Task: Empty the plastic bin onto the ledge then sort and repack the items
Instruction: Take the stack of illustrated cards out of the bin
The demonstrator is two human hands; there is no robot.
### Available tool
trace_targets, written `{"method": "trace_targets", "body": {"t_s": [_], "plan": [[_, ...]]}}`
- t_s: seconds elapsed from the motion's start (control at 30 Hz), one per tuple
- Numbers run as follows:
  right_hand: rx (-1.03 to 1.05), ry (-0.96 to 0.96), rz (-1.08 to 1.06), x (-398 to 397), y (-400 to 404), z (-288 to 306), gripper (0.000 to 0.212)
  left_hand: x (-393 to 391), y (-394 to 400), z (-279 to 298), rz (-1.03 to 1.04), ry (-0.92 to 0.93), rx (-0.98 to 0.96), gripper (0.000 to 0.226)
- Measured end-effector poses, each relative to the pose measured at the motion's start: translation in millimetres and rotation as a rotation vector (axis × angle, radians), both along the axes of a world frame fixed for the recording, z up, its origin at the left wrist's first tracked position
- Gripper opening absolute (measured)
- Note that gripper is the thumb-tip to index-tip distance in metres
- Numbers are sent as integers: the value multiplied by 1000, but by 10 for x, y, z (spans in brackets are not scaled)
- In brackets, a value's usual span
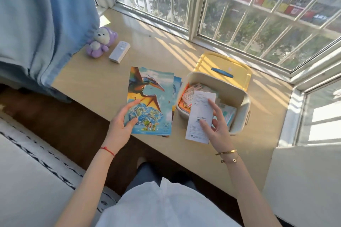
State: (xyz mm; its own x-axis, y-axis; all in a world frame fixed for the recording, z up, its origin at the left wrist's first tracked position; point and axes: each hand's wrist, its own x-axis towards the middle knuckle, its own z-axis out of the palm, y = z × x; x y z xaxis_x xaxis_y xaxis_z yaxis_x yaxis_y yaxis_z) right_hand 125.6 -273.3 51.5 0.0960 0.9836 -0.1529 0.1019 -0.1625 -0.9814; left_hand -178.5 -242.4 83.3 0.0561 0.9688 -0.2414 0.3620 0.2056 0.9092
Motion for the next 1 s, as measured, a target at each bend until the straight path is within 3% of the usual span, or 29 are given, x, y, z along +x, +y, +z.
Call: {"method": "trace_targets", "body": {"t_s": [0.43,0.67,1.0], "plan": [[45,-16,124,-2103,429,-89,61,-2212,-41,-57,129,28,84,52],[41,-59,58,-3258,799,-133,60,-3293,440,-43,54,112,71,50],[-47,-63,-37,-3958,1625,-389,61,-3974,1706,-341,-88,159,49,50]]}}
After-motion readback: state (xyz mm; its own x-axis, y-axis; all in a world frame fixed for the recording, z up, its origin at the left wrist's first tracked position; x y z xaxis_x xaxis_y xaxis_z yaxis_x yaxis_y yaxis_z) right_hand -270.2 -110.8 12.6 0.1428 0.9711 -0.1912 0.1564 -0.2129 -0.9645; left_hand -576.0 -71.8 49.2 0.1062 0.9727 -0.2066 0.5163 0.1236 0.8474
